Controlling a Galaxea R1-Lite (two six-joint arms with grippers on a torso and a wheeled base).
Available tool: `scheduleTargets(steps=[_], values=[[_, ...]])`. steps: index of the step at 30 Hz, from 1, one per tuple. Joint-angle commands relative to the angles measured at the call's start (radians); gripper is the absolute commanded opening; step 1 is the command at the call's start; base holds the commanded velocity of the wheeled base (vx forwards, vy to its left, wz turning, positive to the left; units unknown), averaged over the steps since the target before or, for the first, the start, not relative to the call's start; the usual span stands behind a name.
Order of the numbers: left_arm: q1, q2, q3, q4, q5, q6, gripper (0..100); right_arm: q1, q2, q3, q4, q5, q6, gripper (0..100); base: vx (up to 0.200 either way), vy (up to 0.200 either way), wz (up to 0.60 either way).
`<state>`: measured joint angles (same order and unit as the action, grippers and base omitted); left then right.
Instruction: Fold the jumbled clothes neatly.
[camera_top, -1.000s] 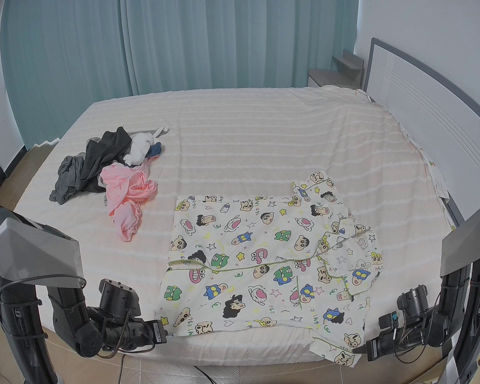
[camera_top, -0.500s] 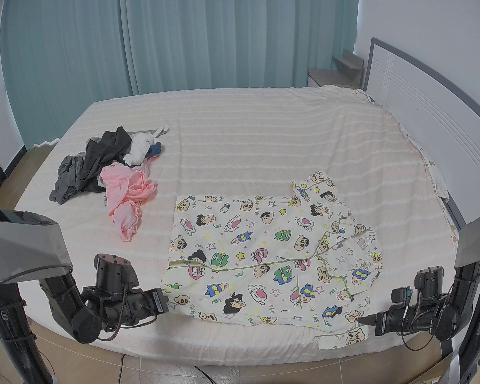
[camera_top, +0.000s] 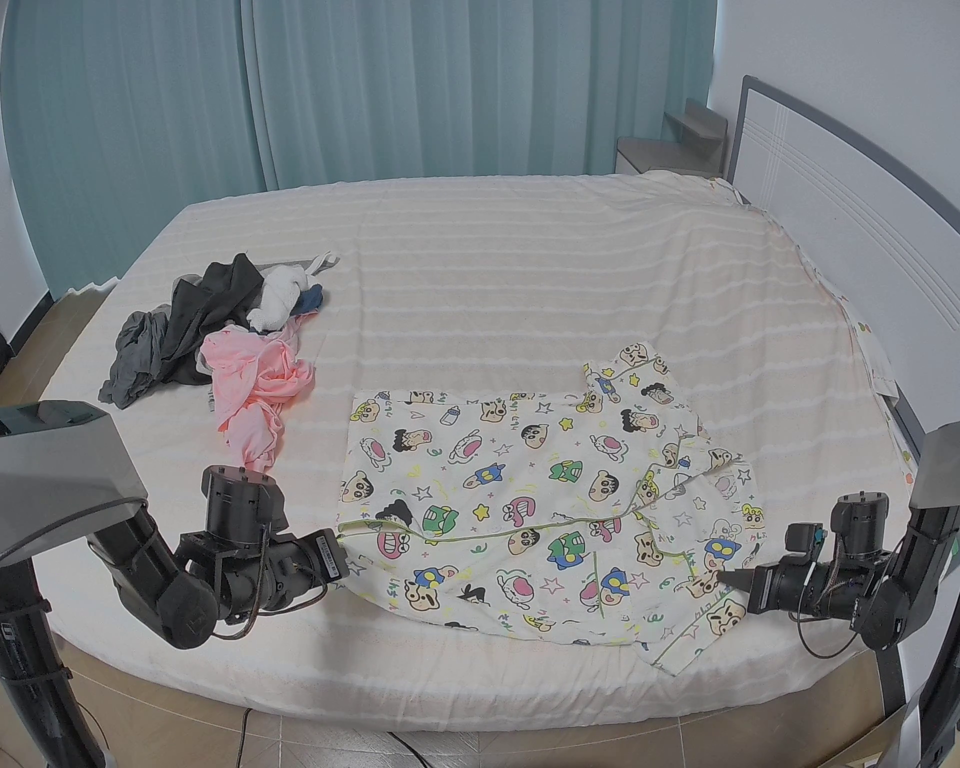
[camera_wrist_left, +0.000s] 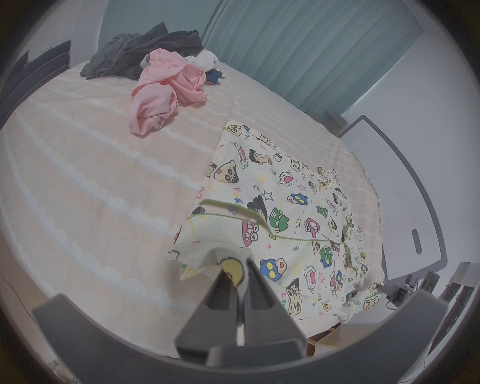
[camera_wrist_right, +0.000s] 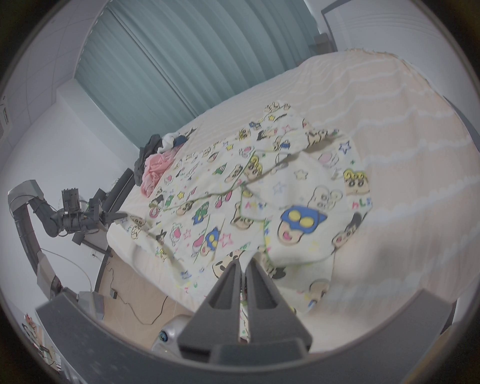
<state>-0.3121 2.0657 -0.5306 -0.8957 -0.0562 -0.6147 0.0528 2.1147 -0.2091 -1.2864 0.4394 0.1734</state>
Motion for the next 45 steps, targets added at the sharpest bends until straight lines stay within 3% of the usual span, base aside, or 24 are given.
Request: scheduleTargets(steps=[1,9,20,24,30,34,45], values=[[0.007,0.004,-0.074,0.051,0.001,0.0,0,-0.047,0.01,-0.081,0.022,-0.001,0.001,0,0.0,0.0,0.0],[0.021,0.037,-0.163,0.106,0.015,-0.002,0,-0.113,0.007,-0.216,0.142,-0.001,0.003,0,0.0,0.0,0.0],[0.018,0.143,-0.272,0.135,0.049,-0.007,0,-0.105,0.053,-0.332,0.206,-0.021,0.003,0,0.0,0.0,0.0],[0.018,0.178,-0.358,0.178,0.052,-0.069,0,-0.11,0.074,-0.404,0.251,-0.037,0.003,0,0.0,0.0,0.0],[0.025,0.197,-0.425,0.212,0.052,-0.076,0,-0.11,0.082,-0.46,0.282,-0.041,0.003,0,0.0,0.0,0.0],[0.031,0.201,-0.443,0.21,0.053,-0.079,0,-0.113,0.096,-0.5,0.297,-0.073,0.005,0,0.0,0.0,0.0],[0.039,0.205,-0.465,0.204,0.078,-0.106,0,-0.116,0.117,-0.518,0.298,-0.076,0.005,0,0.0,0.0,0.0]])
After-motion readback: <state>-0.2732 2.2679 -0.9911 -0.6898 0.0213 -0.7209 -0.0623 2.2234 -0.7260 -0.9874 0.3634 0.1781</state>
